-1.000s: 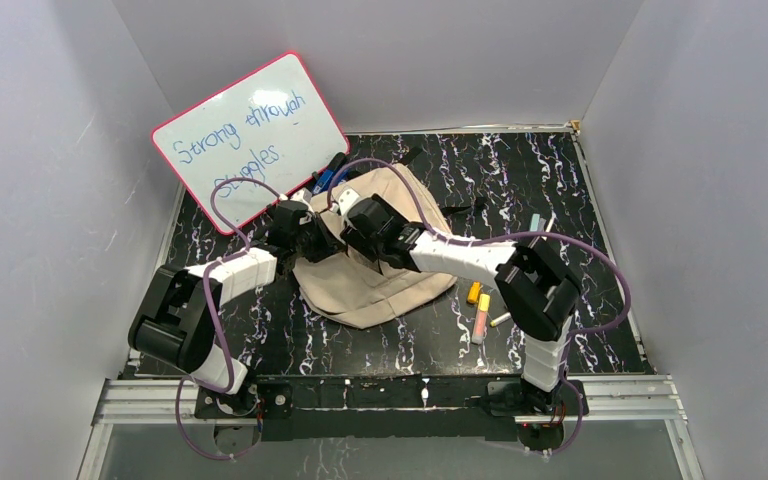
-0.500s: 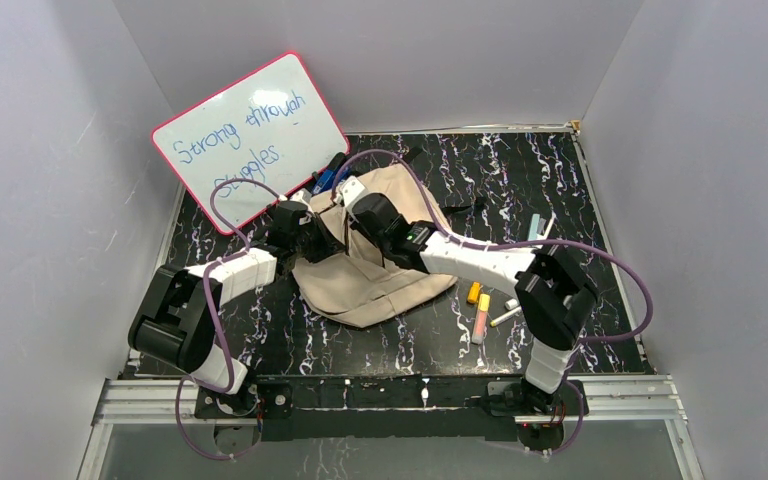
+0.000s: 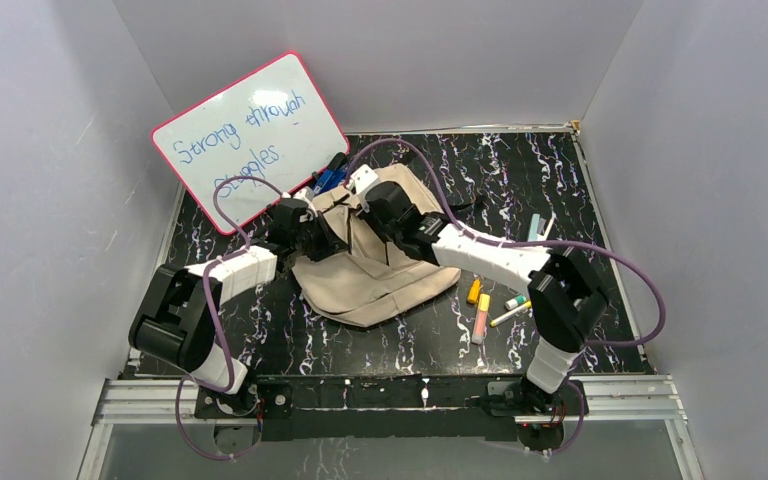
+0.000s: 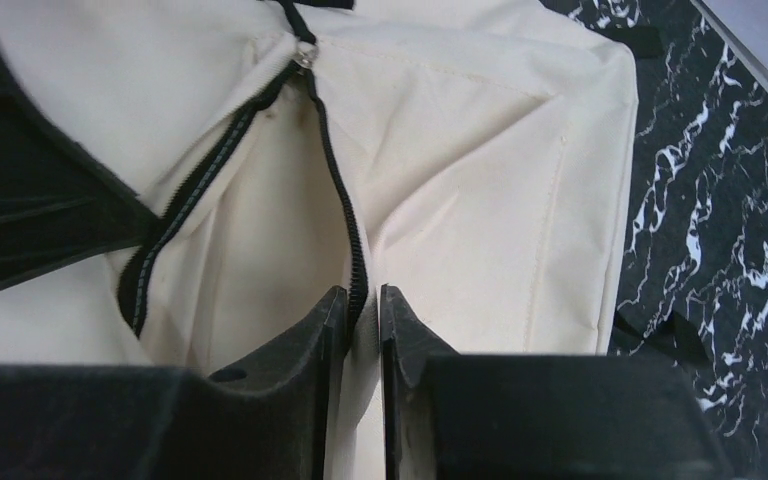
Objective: Pack the student bag
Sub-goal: Adjust the student bag at the center of the board, then pick up the stationery from the center of the board.
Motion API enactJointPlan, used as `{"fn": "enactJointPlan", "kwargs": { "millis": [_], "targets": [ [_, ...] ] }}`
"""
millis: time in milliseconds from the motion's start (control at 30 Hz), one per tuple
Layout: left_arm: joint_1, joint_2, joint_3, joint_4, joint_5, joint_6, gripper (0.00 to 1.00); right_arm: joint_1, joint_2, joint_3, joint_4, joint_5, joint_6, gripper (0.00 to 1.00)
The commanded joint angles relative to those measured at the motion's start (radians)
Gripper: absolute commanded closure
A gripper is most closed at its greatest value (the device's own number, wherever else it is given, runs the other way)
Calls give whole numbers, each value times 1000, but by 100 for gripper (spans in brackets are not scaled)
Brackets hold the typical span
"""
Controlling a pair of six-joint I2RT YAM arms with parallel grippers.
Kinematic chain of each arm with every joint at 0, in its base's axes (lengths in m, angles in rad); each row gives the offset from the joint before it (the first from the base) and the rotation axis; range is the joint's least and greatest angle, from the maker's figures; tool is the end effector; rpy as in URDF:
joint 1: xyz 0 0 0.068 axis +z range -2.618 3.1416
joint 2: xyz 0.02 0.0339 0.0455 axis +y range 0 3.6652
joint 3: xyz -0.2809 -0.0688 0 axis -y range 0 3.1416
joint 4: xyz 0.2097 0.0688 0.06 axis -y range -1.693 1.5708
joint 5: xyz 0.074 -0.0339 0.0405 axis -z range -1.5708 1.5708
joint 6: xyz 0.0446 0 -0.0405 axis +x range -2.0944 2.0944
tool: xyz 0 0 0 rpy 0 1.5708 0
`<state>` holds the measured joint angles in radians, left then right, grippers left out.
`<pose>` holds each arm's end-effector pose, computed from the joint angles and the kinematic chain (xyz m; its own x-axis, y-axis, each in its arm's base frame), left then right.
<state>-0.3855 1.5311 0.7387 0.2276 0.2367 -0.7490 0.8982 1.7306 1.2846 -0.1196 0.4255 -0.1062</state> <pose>0.2721 -0.1217 0.2242 -0.7371 -0.4152 -0.5332 0.0644 0.7422 -0.6671 0.2490 0.2831 0.2931 -0.2795 -0.5059 -0.8161 -0.5279 0.7909 -0.3095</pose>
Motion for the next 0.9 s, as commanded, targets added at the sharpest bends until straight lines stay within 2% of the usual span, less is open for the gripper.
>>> {"fn": "enactJointPlan", "kwargs": {
  "millis": [0, 100, 233, 333, 433, 500, 600, 733, 867],
  "targets": [
    [0, -5, 56, -25, 55, 19, 100, -8, -108, 39, 55, -119, 25, 70],
    [0, -33, 74, -42, 52, 15, 100, -9, -140, 32, 32, -123, 55, 50],
    [0, -60, 103, -74, 51, 28, 90, -9, -212, 2, -9, -107, 111, 40],
    [0, -88, 117, -121, 18, 46, 83, -16, -276, -38, -60, 49, 246, 33],
    [0, -154, 94, -149, -57, 57, 73, -51, -326, -65, -217, 202, 420, 22],
    [0, -193, 83, -161, -88, 68, 68, -100, -352, -91, -328, 241, 537, 21],
    [0, -216, 96, -194, -101, 92, 66, -227, -396, -157, -435, 172, 655, 21],
    [0, -226, 109, -221, -110, 112, 66, -371, -459, -262, -525, 84, 718, 19],
    [0, -237, 96, -220, -115, 111, 65, -515, -505, -334, -552, 9, 714, 21]
  ]
}}
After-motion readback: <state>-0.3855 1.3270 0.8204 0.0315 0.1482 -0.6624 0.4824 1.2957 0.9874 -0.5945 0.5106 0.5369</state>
